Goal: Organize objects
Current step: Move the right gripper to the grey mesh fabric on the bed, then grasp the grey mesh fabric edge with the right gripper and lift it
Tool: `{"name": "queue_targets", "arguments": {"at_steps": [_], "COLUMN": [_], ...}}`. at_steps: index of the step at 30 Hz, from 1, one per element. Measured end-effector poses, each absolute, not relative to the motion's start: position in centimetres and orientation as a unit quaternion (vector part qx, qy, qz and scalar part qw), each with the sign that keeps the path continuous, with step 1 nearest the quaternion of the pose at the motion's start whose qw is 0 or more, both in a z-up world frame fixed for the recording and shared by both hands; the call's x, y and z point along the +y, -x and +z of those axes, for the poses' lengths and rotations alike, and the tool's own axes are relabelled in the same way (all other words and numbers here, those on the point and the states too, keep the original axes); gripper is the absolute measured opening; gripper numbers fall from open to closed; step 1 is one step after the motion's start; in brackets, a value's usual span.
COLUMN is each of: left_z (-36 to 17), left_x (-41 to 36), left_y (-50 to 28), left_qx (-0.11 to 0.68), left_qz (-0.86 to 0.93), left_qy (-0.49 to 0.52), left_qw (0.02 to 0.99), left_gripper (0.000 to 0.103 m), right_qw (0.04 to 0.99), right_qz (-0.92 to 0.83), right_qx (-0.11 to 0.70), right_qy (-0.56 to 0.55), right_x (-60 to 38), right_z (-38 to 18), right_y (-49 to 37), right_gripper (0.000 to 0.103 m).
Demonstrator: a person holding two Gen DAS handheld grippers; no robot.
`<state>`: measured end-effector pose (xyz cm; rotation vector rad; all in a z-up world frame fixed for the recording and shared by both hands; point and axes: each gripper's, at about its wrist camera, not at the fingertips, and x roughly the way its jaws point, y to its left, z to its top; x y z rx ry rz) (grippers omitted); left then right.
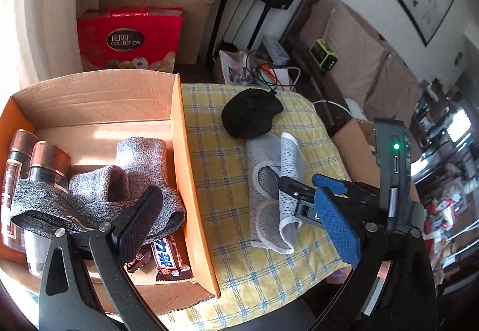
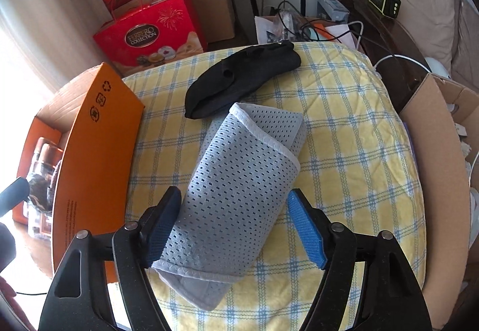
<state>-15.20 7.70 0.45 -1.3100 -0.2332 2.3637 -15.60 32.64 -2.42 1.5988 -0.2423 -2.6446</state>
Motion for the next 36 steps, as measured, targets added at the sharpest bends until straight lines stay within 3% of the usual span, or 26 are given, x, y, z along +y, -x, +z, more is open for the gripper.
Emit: {"name": "queue_targets", "arguments": {"at_steps": [7,12,20,23,29,33,36], "left_z": [-0.1,-0.7,-3.1,-3.3,-3.4,-3.6,-3.9], "left_x": [10.3,12.7,16.1,16.5,16.9,17.6,18.2], "left_y": [14.9,14.8,15.2,15.3,15.6,15.5,15.4], "left_qx": [-0.07,-0.062,-0.052,-0.038,-0.034,-0.032,-0.029], "left_qz": [0.841,0.835,0.817,0.826,0.831,0.829,0.827], "left_qy": [0.482,0.487,0.516,0.508,0.504,0.506,0.508], "left_qw": [0.235,0.248,0.251,0.239,0.233,0.237,0.241], "left_gripper": [0.101,0.101,0.101,0.101,0.101,0.101,0.101], "right_qw": [0.002,-0.017,0.02,0.025,0.039,0.046,0.05], "right_qz": [-0.864,-0.851,-0.827,-0.828,-0.825,-0.836,-0.842], "right_qx": [-0.068,-0.092,-0.203,-0.211,-0.216,-0.198,-0.197], "right_qy": [-0.499,-0.517,-0.524,-0.519,-0.52,-0.51,-0.5], "right_x": [36.3,39.7,43.2,42.9,42.1,41.5,41.9], "right_z": [-1.1,-2.4,-4.5,-4.4,-5.1,-4.9,-4.3], "right_y": [13.1,12.2,11.3,11.4,12.1,12.2,11.9], "right_gripper": [0.056,0.036,0.037,0.048,0.049,0.024,0.013]}}
